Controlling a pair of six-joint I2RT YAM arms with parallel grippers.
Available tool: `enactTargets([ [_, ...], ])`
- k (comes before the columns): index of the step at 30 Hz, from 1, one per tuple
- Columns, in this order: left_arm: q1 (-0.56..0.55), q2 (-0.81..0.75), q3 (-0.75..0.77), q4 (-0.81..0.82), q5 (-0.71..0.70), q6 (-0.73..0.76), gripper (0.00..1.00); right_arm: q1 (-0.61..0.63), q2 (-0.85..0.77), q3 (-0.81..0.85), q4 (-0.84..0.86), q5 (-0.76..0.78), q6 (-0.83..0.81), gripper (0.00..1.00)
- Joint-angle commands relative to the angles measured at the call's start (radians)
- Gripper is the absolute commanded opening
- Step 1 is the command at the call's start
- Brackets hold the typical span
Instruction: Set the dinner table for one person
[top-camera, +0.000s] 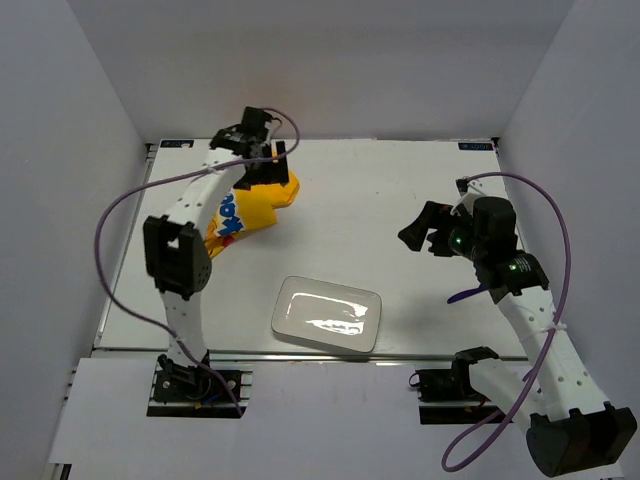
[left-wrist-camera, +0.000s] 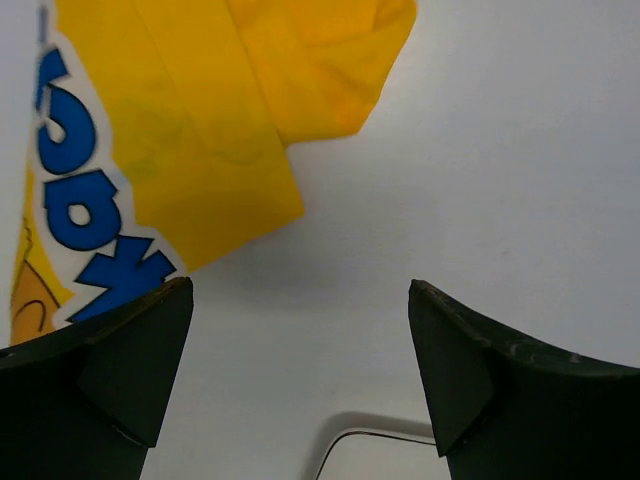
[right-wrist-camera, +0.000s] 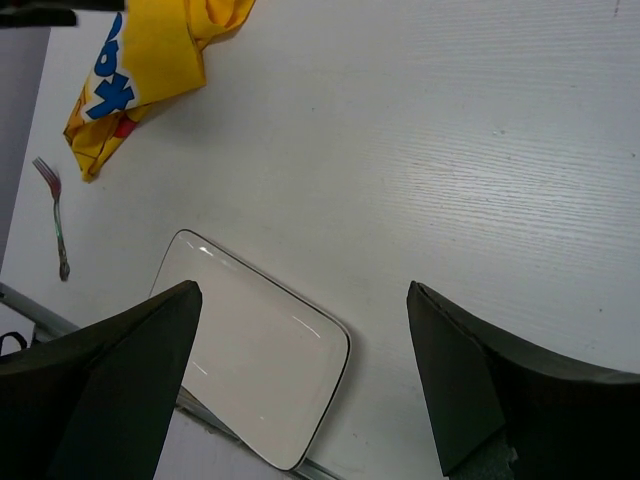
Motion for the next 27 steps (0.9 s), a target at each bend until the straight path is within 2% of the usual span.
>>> enactTargets([
  [1,-0.062,0.083,0.064,-0.152,-0.107,0.048,0.98,0.0,-0.003,0.012,0.026,-0.081,-0.03,0.89],
  [5,-0.082,0.244,0.111,-0.178,-0.15,0.035,0.98,-0.001,-0.022,-0.001,0.035,-0.121,-0.043,0.89],
  [9,-0.091,0.278,0.075,-0.145,-0.207,0.015,0.97,0.003,-0.049,-0.026,0.041,-0.127,-0.05,0.89],
  [13,-0.091,0.318,0.099,-0.139,-0.244,0.004,0.95,0.0,-0.06,-0.043,0.05,-0.134,-0.049,0.89],
  [19,-0.091,0.397,0.16,-0.152,-0.237,0.013,0.87,0.002,-0.058,-0.048,0.056,-0.142,-0.05,0.89],
  [27,-0.091,0.425,0.134,-0.129,-0.288,0.01,0.75,0.0,-0.058,-0.055,0.07,-0.15,-0.046,0.89],
])
